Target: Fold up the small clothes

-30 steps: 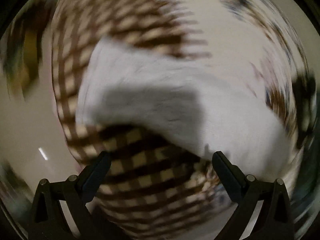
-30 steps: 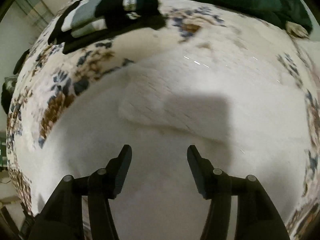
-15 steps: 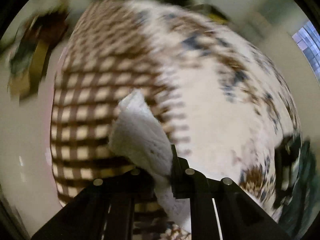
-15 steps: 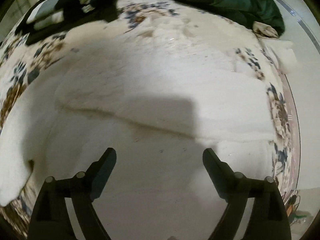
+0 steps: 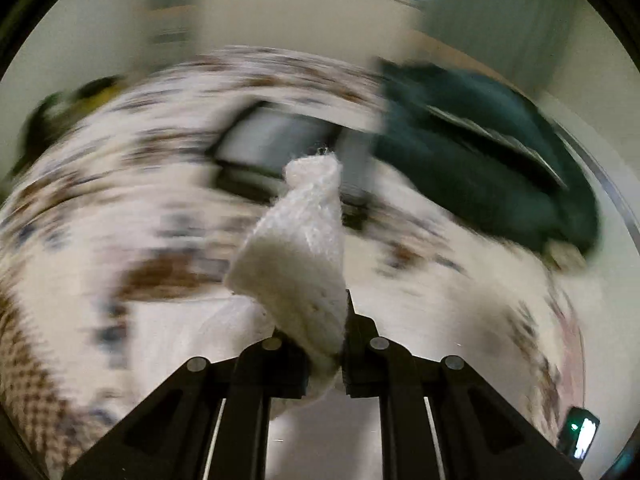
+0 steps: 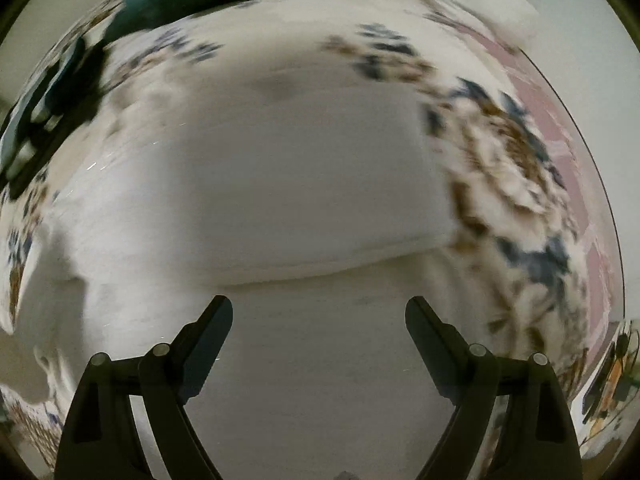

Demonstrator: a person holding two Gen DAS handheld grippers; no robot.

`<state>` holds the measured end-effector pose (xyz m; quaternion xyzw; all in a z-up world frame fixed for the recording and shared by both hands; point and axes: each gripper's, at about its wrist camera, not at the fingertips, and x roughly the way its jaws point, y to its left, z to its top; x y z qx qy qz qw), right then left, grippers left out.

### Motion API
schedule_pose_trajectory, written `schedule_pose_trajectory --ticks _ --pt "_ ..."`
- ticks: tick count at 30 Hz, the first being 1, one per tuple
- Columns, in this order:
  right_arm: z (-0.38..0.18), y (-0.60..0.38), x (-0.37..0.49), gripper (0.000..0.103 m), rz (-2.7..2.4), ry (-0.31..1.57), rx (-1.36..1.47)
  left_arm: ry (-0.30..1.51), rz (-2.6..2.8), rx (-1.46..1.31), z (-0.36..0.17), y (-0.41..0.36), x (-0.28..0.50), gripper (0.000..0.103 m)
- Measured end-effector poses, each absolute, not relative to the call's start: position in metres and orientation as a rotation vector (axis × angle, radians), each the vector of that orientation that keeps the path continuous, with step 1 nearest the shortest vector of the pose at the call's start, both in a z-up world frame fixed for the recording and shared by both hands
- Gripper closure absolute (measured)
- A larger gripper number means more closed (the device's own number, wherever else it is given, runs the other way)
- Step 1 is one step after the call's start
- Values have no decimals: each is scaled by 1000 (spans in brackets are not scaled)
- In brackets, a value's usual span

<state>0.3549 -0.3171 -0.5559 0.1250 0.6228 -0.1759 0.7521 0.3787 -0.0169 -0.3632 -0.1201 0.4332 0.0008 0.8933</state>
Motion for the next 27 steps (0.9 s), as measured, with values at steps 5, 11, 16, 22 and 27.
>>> schedule_pose_trajectory --ticks 5,11,16,22,27 --pt "-563 -390 328 13 -443 1368 280 995 -251 -81 -408 -179 401 94" --pt "-573 -447 309 13 -461 1401 221 1096 -367 -1 -448 -278 403 89" --pt "-565 -485 302 13 -431 1393 303 1160 -400 22 -455 -285 402 35" --pt "-537 -505 312 13 -341 1293 587 1066 -167 -41 -418 -172 400 16" --pt "-550 -478 368 21 -202 1269 668 1084 107 5 -428 -74 406 16"
